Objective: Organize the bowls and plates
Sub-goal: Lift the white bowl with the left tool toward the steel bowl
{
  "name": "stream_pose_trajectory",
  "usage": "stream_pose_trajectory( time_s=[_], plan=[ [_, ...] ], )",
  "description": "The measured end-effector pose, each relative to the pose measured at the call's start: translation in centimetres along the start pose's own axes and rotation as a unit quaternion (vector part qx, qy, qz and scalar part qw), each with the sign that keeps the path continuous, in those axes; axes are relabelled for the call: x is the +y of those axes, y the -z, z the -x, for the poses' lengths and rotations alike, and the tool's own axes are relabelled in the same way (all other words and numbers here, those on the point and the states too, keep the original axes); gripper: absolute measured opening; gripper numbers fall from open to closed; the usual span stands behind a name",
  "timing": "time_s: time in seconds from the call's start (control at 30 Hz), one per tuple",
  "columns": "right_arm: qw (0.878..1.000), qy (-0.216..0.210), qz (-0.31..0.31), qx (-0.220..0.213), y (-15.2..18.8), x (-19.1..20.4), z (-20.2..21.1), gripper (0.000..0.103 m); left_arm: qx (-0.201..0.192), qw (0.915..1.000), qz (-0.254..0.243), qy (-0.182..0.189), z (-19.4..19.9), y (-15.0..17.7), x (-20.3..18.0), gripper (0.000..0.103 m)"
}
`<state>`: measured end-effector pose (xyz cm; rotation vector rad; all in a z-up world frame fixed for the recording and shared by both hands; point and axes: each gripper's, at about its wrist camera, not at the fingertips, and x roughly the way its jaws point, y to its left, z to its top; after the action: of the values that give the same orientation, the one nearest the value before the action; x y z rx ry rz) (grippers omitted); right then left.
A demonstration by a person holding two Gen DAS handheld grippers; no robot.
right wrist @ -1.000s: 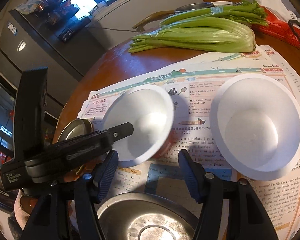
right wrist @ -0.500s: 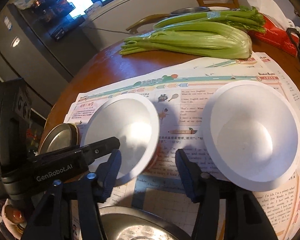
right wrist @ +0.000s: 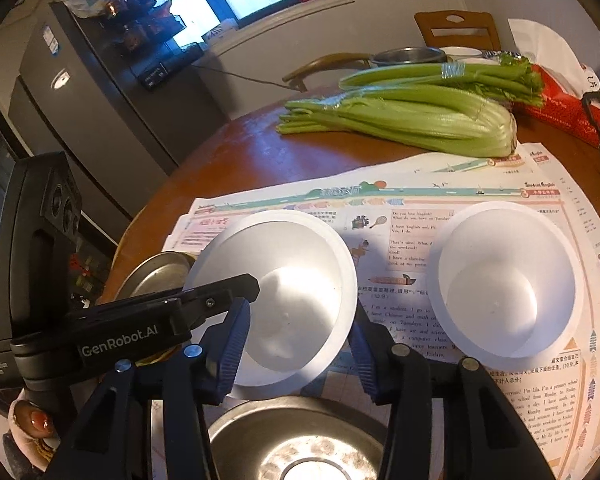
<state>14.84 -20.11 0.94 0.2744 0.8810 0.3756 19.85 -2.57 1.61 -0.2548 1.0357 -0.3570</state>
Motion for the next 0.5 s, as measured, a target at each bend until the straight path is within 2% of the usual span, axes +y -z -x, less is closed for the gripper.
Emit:
stream_pose_trajectory(
  time_s=[0.5],
  plan=[
    [1.000, -0.009, 0.015, -0.017, 1.3, 1.5, 3.3, 0.049, -0.022, 0.9997, -0.005, -0.005, 3.1, 2.0, -1.3, 0.020]
  ],
)
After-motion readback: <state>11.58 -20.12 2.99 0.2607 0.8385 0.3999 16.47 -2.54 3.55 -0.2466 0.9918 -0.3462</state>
